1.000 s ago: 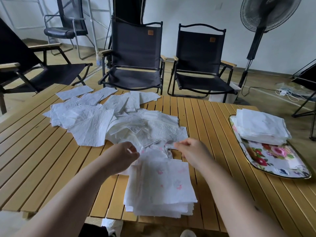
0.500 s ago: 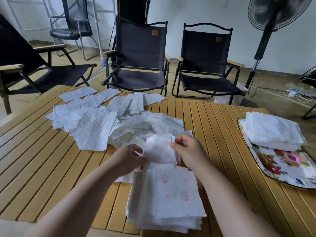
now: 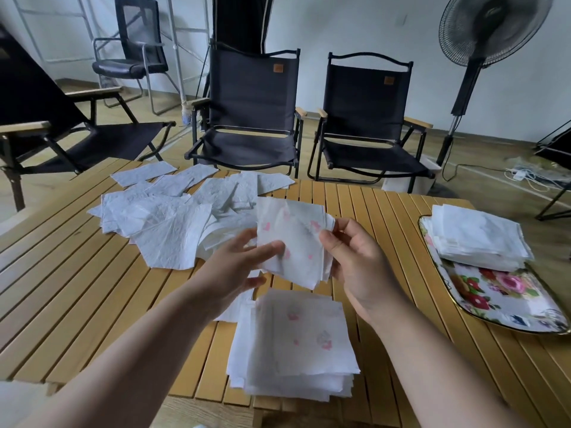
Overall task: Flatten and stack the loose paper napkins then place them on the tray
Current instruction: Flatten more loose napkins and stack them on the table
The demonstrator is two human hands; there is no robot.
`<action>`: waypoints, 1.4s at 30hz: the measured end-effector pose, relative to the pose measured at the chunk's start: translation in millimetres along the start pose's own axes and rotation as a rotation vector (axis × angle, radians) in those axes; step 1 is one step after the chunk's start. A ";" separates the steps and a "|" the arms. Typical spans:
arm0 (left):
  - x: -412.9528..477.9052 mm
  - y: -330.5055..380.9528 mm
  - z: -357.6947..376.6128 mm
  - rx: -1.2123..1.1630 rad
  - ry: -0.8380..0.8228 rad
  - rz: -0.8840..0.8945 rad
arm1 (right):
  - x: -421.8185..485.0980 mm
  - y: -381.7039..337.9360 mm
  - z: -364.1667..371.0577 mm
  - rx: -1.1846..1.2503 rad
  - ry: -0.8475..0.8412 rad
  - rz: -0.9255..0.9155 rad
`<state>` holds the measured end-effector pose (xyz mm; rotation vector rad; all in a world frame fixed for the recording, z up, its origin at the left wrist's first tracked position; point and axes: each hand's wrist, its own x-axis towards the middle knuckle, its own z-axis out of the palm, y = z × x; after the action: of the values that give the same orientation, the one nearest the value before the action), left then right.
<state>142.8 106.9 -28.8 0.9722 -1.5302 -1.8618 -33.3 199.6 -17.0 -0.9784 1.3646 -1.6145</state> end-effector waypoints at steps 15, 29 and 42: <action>-36.0 10.6 -3.0 0.210 -0.155 0.029 | -24.4 -15.2 -24.5 -0.104 -0.213 0.315; -42.7 15.6 1.2 0.093 -0.118 -0.050 | -41.6 -20.0 -18.3 -0.071 -0.154 0.335; -39.5 8.7 2.6 0.245 -0.241 -0.084 | -35.3 -16.6 -11.0 0.203 -0.206 0.454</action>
<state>164.0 137.3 -12.4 0.9584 -1.9241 -1.9381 -31.1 238.0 -4.3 -0.6365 1.1544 -1.2426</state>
